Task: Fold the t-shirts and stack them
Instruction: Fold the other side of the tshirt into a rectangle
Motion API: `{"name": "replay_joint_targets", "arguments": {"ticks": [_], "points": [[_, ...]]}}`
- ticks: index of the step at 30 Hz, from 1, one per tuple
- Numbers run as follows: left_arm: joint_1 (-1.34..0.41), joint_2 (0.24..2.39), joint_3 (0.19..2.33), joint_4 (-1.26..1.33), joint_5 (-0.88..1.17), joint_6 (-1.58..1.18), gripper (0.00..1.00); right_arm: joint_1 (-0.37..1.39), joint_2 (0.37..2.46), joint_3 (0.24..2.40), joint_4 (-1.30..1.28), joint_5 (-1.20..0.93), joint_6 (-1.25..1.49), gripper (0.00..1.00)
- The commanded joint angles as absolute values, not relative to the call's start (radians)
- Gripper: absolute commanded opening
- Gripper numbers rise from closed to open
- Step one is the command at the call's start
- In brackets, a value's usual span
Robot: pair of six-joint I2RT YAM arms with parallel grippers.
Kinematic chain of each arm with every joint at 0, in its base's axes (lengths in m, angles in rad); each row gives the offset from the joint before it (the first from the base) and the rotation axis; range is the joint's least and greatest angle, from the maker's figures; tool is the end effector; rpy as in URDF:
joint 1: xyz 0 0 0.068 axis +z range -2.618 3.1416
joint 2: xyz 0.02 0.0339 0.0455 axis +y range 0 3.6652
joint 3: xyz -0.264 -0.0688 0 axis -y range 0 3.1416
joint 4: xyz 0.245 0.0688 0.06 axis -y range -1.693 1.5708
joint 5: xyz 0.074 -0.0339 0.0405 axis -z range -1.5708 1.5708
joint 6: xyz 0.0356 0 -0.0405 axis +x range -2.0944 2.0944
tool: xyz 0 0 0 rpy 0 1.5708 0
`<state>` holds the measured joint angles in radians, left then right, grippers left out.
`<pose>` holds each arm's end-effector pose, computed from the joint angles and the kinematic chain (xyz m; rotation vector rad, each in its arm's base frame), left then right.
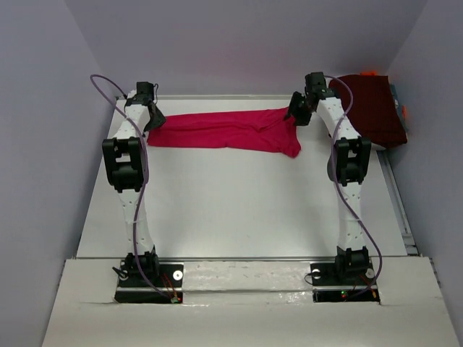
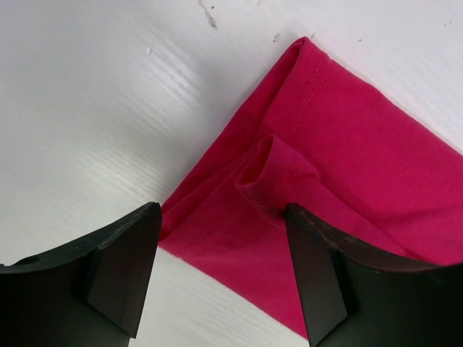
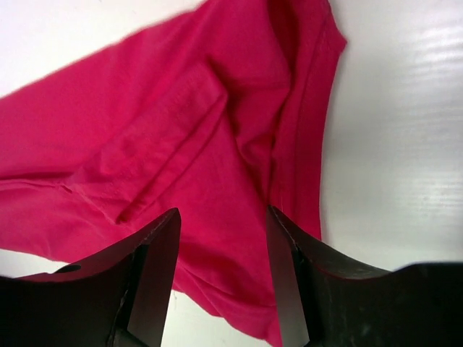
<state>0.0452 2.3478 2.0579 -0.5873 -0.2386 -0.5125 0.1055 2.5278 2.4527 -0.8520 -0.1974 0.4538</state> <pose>0.5255 0.0322 0.2057 -0.7650 2.2918 0.0795 0.5462 0.0649 0.2199 0.3569 2.5115 0.4747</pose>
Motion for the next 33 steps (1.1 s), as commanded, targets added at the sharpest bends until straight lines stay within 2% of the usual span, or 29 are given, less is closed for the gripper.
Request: {"name": "replay_joint_targets", "arguments": {"ticks": [1, 6, 13, 23, 31, 33], "points": [[0.031, 2.174, 2.014, -0.595, -0.308, -0.502, 0.80, 0.112, 2.412, 2.329, -0.939, -0.250, 0.482, 0.52], [0.000, 2.085, 1.944, -0.574, -0.350, -0.482, 0.80, 0.123, 2.277, 2.102, -0.893, -0.253, 0.495, 0.44], [-0.020, 2.075, 1.947, -0.581, -0.325, -0.468, 0.80, 0.123, 2.229, 2.017, -0.925, -0.245, 0.489, 0.43], [-0.029, 2.201, 1.982, -0.624, -0.253, -0.446, 0.80, 0.132, 2.260, 1.994, -0.920, -0.276, 0.494, 0.43], [-0.029, 2.249, 1.959, -0.638, -0.232, -0.445, 0.80, 0.132, 2.281, 1.990, -0.914, -0.287, 0.499, 0.38], [-0.029, 2.256, 1.953, -0.643, -0.232, -0.443, 0.80, 0.132, 2.280, 1.983, -0.913, -0.284, 0.497, 0.33]]}}
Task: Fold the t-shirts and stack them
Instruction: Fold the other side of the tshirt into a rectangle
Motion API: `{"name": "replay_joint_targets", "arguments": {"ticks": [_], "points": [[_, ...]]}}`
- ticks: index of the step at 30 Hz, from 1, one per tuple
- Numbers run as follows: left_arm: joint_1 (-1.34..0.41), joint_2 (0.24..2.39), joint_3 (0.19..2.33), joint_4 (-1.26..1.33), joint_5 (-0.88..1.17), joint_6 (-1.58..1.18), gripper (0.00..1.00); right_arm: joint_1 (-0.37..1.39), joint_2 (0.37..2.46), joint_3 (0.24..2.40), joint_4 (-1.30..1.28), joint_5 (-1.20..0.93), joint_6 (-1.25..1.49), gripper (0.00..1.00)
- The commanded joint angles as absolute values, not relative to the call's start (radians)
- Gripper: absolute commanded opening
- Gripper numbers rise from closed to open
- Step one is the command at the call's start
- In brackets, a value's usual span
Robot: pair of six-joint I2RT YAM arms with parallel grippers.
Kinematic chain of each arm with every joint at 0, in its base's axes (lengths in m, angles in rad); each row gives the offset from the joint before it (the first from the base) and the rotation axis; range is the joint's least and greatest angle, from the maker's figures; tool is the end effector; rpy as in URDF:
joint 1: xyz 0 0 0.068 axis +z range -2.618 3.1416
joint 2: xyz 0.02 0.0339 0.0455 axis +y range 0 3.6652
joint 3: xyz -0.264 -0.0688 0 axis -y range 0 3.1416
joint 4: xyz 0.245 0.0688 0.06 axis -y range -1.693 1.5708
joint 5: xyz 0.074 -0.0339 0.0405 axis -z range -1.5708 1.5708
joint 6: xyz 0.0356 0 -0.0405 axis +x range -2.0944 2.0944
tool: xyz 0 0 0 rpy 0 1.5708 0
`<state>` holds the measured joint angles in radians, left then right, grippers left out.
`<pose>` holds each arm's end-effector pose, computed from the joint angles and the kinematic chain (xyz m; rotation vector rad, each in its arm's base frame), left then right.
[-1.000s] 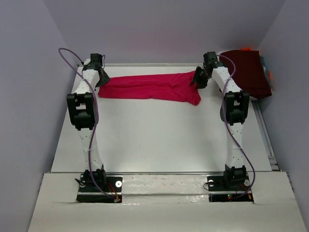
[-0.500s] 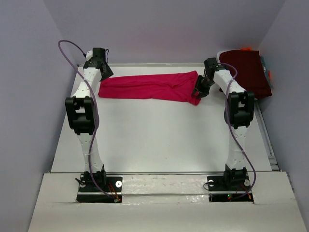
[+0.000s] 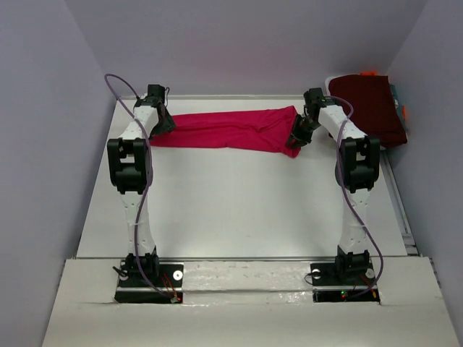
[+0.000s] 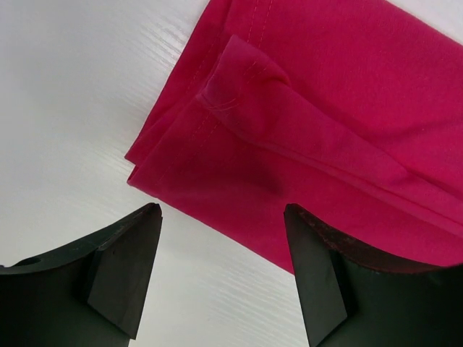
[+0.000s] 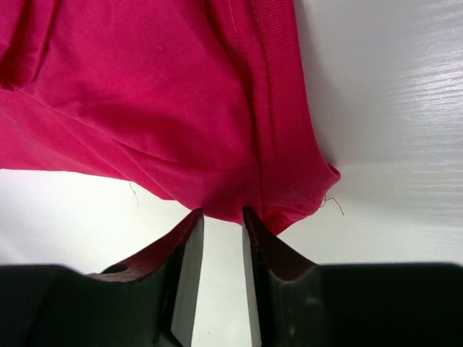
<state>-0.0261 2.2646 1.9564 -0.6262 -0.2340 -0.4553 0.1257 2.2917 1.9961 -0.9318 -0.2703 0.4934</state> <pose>0.5051 -0.0049 0.2120 -0.6193 2.3924 0.0880 0.4776 0.0699 0.1959 0.4552 2.8158 0.5200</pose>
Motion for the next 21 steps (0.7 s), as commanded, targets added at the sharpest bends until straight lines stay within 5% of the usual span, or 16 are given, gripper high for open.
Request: {"name": "replay_joint_targets", "arguments": {"ticks": [1, 9, 21], "points": [[-0.029, 2.258, 1.945, -0.641, -0.232, -0.443, 0.79, 0.132, 2.281, 1.980, -0.913, -0.282, 0.497, 0.31], [-0.029, 2.281, 1.928, -0.667, -0.271, -0.445, 0.79, 0.132, 2.276, 1.968, -0.919, -0.267, 0.492, 0.09], [-0.029, 2.293, 1.913, -0.703, -0.339, -0.448, 0.79, 0.132, 2.272, 1.974, -0.974, -0.157, 0.499, 0.07]]}}
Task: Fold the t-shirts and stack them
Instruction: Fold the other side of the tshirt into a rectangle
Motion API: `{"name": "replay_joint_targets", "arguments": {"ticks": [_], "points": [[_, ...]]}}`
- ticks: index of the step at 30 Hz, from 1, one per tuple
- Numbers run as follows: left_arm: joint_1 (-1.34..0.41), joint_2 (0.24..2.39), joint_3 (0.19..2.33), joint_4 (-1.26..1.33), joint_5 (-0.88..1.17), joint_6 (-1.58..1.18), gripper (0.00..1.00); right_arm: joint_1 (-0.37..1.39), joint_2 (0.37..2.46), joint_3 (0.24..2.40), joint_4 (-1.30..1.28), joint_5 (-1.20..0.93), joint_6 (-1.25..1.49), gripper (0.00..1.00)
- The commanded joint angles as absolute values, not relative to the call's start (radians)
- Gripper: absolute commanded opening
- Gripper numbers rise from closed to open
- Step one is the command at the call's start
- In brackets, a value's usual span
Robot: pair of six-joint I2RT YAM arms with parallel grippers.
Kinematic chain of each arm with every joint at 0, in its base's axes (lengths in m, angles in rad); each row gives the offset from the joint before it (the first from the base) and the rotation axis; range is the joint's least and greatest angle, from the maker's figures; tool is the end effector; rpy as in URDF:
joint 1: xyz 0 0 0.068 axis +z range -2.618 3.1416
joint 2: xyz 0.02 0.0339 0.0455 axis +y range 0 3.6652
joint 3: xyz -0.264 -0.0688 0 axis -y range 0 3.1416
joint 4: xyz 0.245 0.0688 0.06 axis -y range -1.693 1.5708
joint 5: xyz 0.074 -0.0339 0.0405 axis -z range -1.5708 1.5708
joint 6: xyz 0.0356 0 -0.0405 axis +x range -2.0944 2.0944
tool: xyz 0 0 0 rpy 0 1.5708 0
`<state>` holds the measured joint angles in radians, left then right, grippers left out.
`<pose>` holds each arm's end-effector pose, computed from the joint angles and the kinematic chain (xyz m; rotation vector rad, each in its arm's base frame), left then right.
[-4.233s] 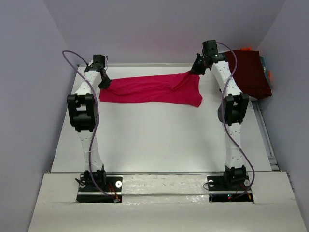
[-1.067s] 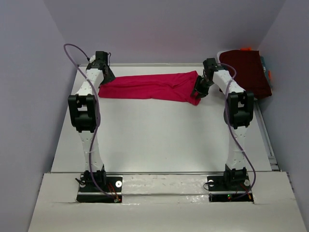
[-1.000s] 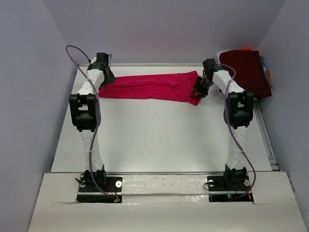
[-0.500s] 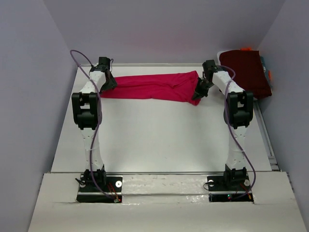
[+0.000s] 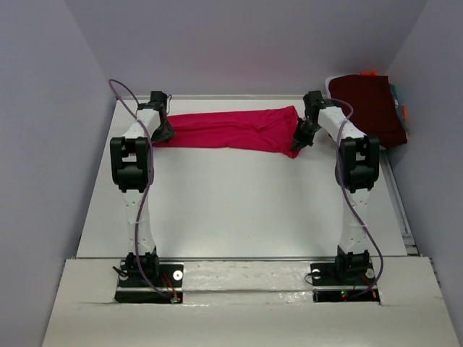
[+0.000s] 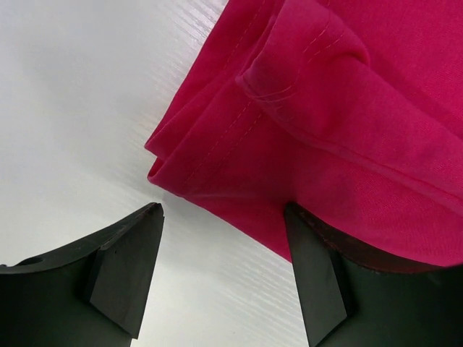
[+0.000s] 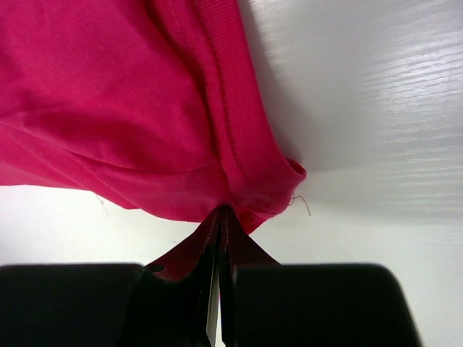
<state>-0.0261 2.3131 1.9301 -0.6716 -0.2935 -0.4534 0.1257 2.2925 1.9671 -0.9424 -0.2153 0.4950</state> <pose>0.5016 -0.0028 0.1781 -0.6419 2.4865 0.2076 0.4735 0.0675 0.1864 0.4834 2.8474 0.4318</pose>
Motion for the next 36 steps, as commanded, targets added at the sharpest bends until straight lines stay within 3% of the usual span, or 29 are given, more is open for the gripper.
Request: {"name": "replay_joint_targets", "arguments": {"ticks": [1, 13, 18, 22, 26, 32, 36], "points": [[-0.029, 2.295, 1.913, -0.703, -0.337, -0.449, 0.79, 0.132, 2.272, 1.970, -0.977, -0.147, 0.499, 0.07], [-0.009, 2.287, 1.887, -0.703, -0.336, -0.443, 0.79, 0.132, 2.298, 1.960, -1.000, -0.113, 0.502, 0.08], [-0.009, 2.283, 1.888, -0.700, -0.330, -0.443, 0.79, 0.132, 2.306, 1.965, -0.986, -0.166, 0.503, 0.15], [-0.009, 2.281, 1.888, -0.699, -0.328, -0.442, 0.79, 0.132, 2.304, 1.979, -1.002, -0.172, 0.508, 0.30], [-0.009, 2.283, 1.890, -0.698, -0.325, -0.442, 0.79, 0.132, 2.296, 2.005, -1.032, -0.147, 0.512, 0.37], [-0.009, 2.289, 1.901, -0.701, -0.324, -0.442, 0.79, 0.132, 2.279, 2.008, -1.043, -0.147, 0.517, 0.36], [-0.009, 2.290, 1.898, -0.701, -0.325, -0.440, 0.79, 0.132, 2.254, 1.999, -1.035, -0.155, 0.523, 0.28]]}}
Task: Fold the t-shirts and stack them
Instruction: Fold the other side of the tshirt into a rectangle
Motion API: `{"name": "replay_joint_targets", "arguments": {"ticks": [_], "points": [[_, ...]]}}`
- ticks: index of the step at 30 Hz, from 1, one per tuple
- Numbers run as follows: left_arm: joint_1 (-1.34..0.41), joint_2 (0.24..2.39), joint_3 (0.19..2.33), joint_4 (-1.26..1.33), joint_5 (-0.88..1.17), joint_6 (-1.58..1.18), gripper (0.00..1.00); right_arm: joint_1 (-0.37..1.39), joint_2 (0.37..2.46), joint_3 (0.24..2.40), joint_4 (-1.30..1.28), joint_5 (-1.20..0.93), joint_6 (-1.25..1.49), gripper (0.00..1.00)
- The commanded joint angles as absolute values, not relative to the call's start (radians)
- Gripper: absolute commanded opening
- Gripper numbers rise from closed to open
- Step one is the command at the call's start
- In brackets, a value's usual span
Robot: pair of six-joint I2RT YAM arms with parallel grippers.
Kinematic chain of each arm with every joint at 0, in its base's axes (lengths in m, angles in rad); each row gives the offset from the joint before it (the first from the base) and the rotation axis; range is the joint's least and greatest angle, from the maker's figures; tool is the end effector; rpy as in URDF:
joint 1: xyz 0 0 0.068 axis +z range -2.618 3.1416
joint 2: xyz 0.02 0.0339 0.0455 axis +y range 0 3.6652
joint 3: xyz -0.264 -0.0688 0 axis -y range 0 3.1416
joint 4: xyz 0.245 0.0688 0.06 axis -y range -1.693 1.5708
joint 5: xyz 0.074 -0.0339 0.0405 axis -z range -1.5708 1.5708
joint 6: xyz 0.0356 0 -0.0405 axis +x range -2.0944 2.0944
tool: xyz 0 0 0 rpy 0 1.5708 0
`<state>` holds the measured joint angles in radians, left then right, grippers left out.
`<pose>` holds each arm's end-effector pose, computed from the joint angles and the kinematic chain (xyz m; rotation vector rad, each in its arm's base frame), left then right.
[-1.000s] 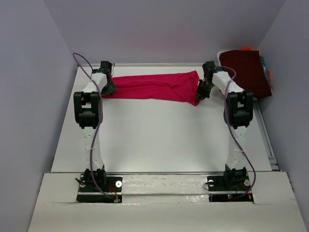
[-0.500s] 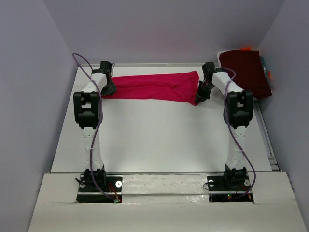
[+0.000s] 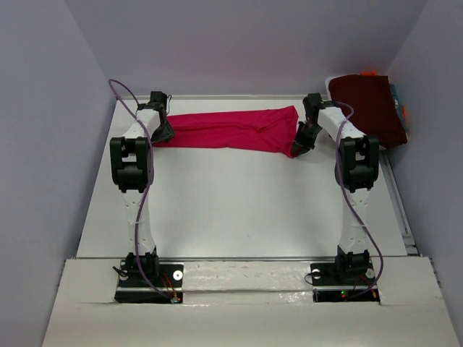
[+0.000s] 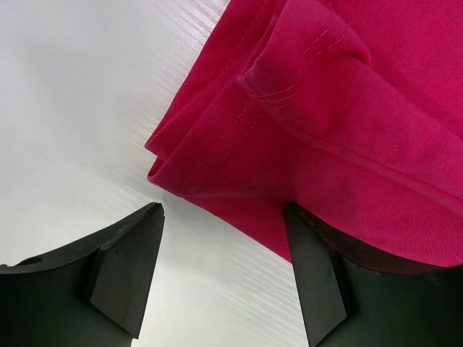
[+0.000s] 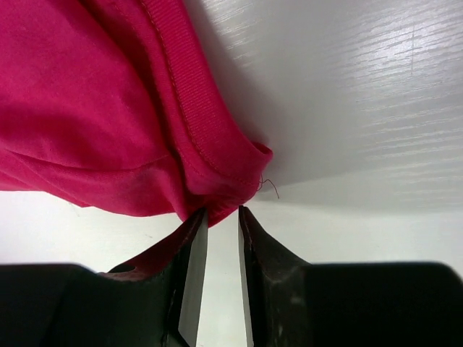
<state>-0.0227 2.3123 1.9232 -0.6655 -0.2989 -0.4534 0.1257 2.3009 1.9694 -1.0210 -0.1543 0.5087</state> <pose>0.5012 -0.0009 0.1768 -0.6476 2.4835 0.2156 0.4665 0.0645 0.1806 0.5398 2.9162 0.3192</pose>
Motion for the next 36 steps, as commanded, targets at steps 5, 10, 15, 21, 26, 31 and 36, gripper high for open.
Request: {"name": "replay_joint_targets", "arguments": {"ticks": [5, 10, 15, 21, 26, 31, 36], "points": [[-0.009, 2.292, 1.896, -0.699, -0.324, -0.440, 0.79, 0.132, 2.256, 2.008, -1.032, -0.166, 0.523, 0.25], [-0.009, 2.293, 1.896, -0.699, -0.325, -0.440, 0.79, 0.132, 2.249, 2.017, -1.035, -0.172, 0.526, 0.25], [-0.009, 2.295, 1.891, -0.698, -0.325, -0.442, 0.79, 0.132, 2.247, 2.072, -1.068, -0.164, 0.520, 0.25], [-0.009, 2.296, 1.896, -0.701, -0.325, -0.440, 0.79, 0.132, 2.238, 2.099, -1.088, -0.169, 0.514, 0.25], [-0.009, 2.299, 1.898, -0.699, -0.321, -0.442, 0.79, 0.132, 2.272, 2.112, -1.101, -0.167, 0.506, 0.25], [-0.009, 2.295, 1.893, -0.699, -0.325, -0.439, 0.79, 0.132, 2.266, 2.034, -1.017, -0.210, 0.520, 0.25], [-0.009, 2.299, 1.894, -0.699, -0.322, -0.439, 0.79, 0.132, 2.298, 2.065, -1.009, -0.236, 0.512, 0.25]]}}
